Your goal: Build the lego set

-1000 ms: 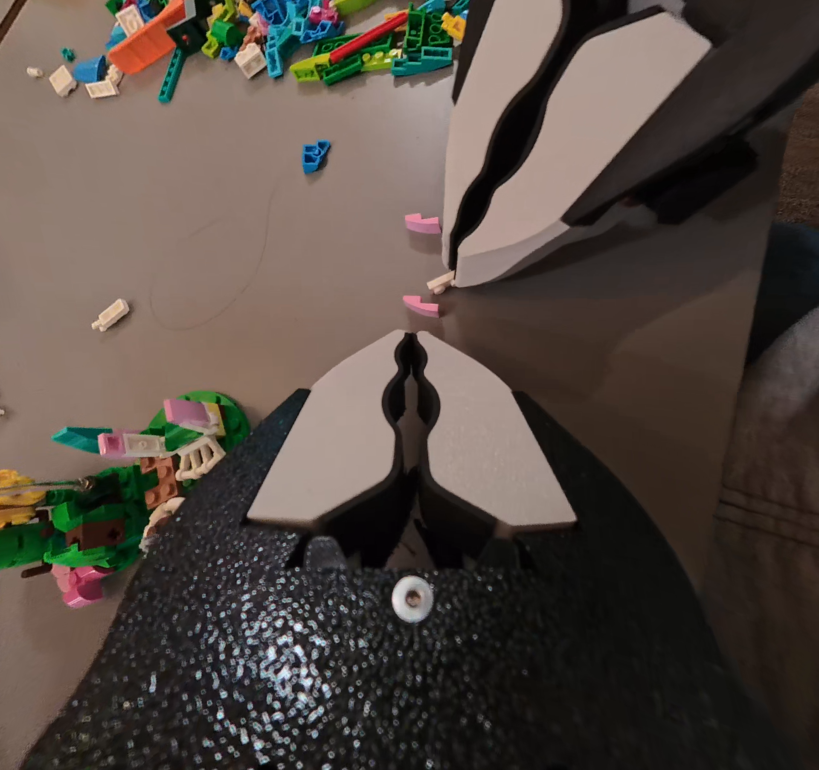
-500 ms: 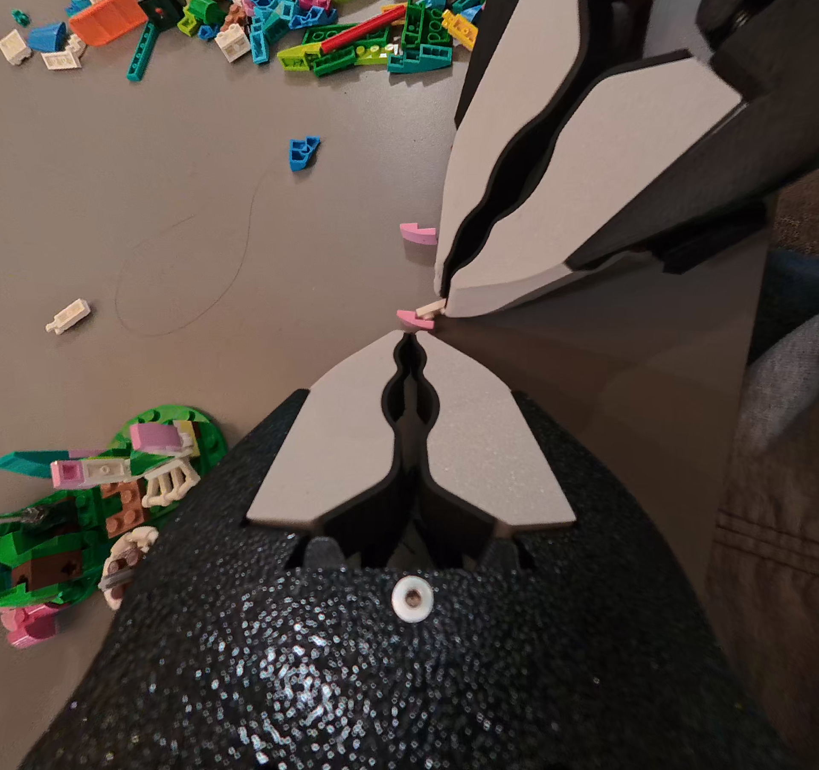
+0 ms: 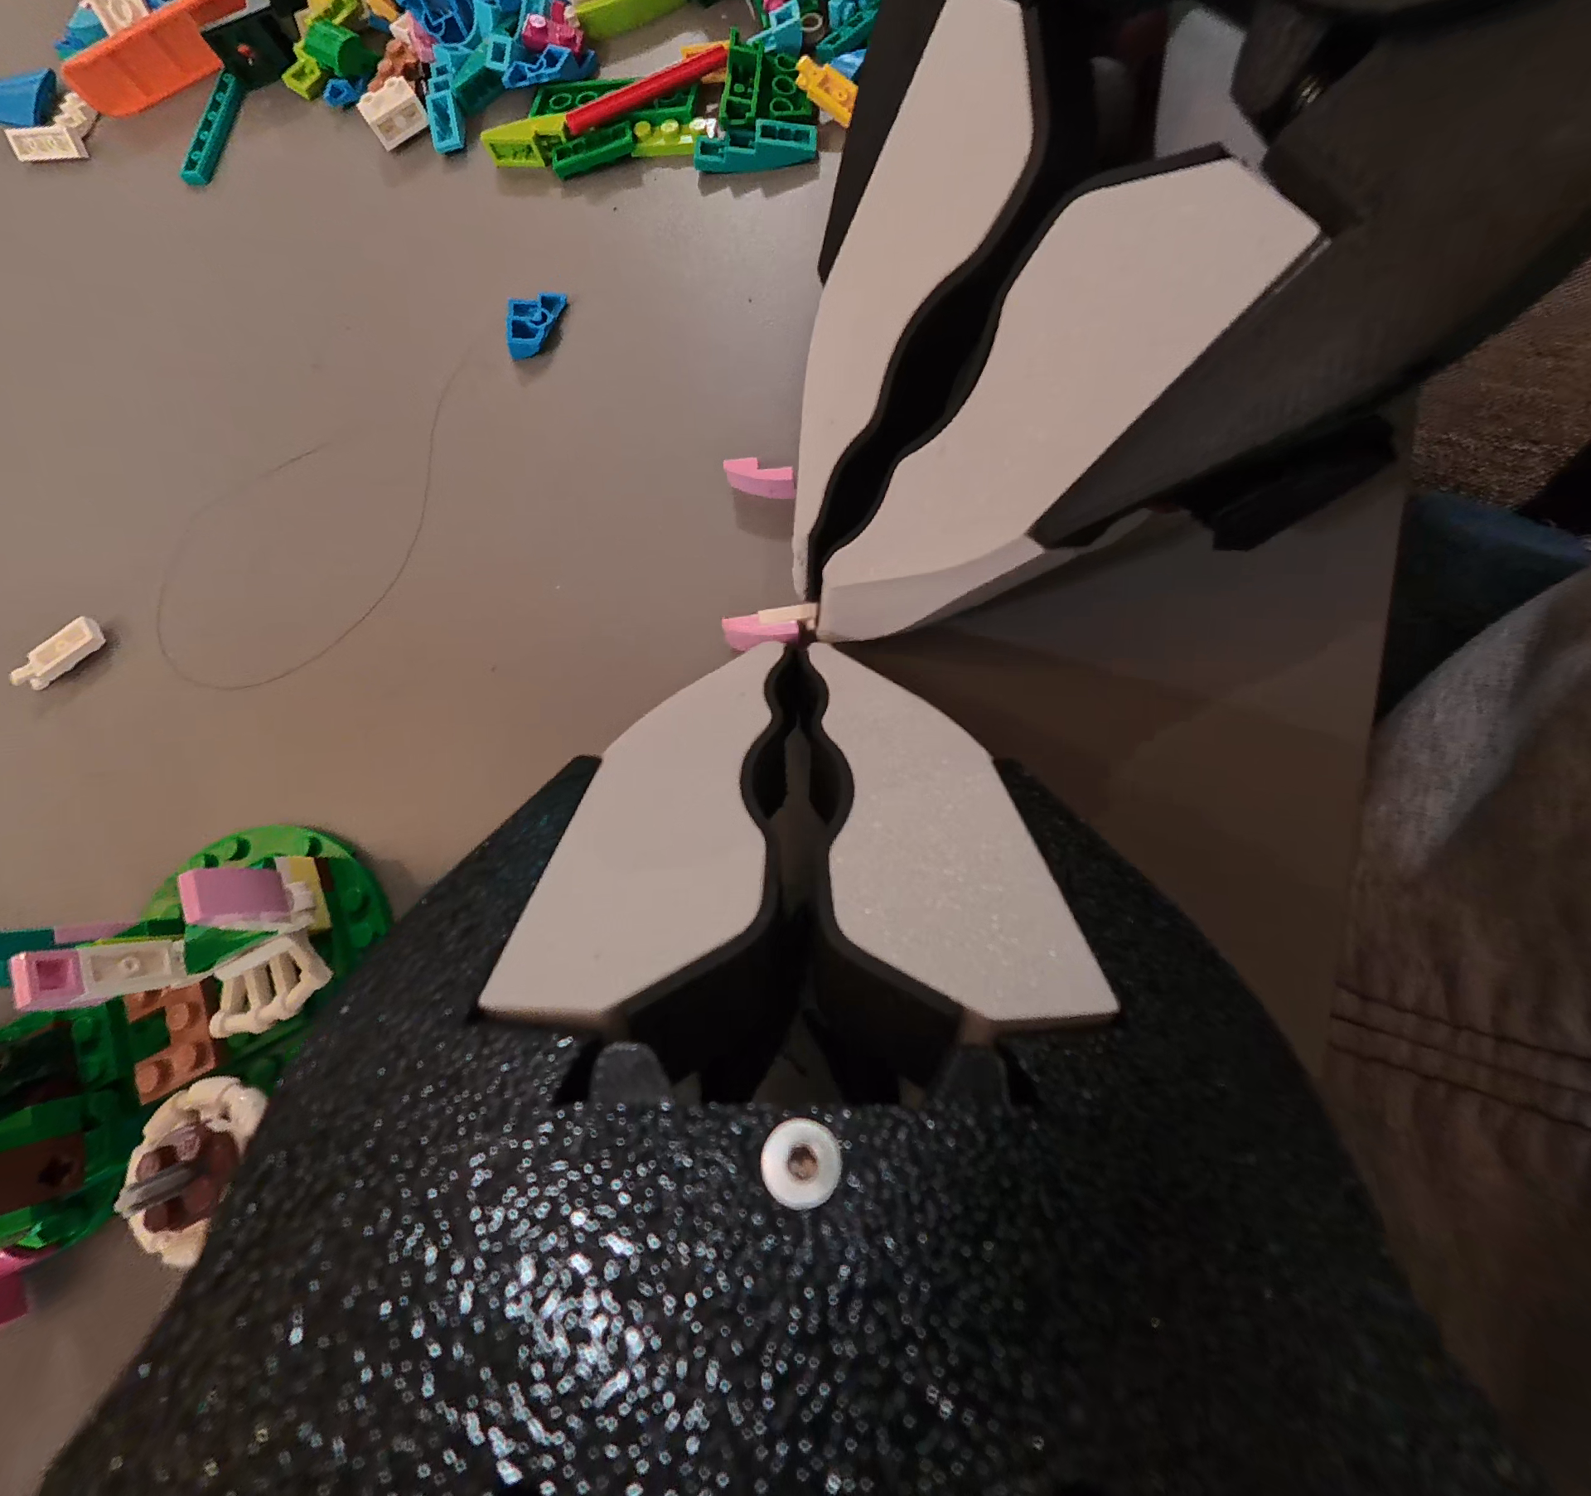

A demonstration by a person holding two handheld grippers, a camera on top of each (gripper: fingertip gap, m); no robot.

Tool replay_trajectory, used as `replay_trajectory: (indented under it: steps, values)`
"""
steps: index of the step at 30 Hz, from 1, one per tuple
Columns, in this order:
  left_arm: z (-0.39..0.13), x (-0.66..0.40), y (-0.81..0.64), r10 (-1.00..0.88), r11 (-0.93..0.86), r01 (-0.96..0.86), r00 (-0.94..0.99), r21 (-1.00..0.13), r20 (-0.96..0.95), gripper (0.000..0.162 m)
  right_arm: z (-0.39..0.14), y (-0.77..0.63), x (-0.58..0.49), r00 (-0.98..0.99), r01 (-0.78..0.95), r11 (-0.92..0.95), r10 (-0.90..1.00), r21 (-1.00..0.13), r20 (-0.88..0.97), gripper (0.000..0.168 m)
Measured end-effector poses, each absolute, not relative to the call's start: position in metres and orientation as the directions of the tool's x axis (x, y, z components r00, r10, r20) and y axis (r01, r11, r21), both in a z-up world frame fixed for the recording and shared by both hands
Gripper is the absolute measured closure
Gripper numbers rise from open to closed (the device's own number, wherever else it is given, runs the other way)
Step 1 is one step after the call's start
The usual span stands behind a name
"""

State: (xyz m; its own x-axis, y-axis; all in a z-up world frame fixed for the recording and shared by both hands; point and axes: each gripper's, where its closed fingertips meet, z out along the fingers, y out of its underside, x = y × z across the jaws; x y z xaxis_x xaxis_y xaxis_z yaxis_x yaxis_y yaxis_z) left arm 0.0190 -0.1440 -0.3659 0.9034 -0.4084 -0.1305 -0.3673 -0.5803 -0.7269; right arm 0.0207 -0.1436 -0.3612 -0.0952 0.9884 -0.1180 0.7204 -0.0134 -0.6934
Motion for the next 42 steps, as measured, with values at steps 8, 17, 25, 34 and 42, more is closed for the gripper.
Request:
replay_trajectory:
  steps: [8,17,25,34,42]
  values:
    - [-0.366,0.017,-0.15,-0.421,-0.597,-0.38,0.898,-0.707,-0.128,0.162,-0.361,-0.144,0.021,-0.105,0.719,-0.017,0.985,-0.694,-0.133,0.166]
    - [-0.349,0.005,-0.156,-0.532,-0.404,-0.63,0.751,-0.663,-0.39,0.148,-0.362,-0.146,0.022,-0.162,0.73,0.032,0.978,-0.683,-0.128,0.166]
    - [-0.342,0.015,-0.152,-0.768,-0.25,-0.803,0.505,-0.542,-0.394,0.123,-0.362,-0.147,0.023,-0.223,0.735,0.097,0.969,-0.671,-0.104,0.166]
    - [-0.356,0.016,-0.148,-0.898,-0.216,-0.879,0.349,-0.426,-0.266,0.138,-0.362,-0.148,0.022,-0.262,0.734,0.13,0.96,-0.666,-0.101,0.166]
    - [-0.366,0.018,-0.145,-0.926,-0.188,-0.904,0.293,-0.384,-0.237,0.153,-0.363,-0.148,0.022,-0.276,0.732,0.141,0.956,-0.666,-0.102,0.166]
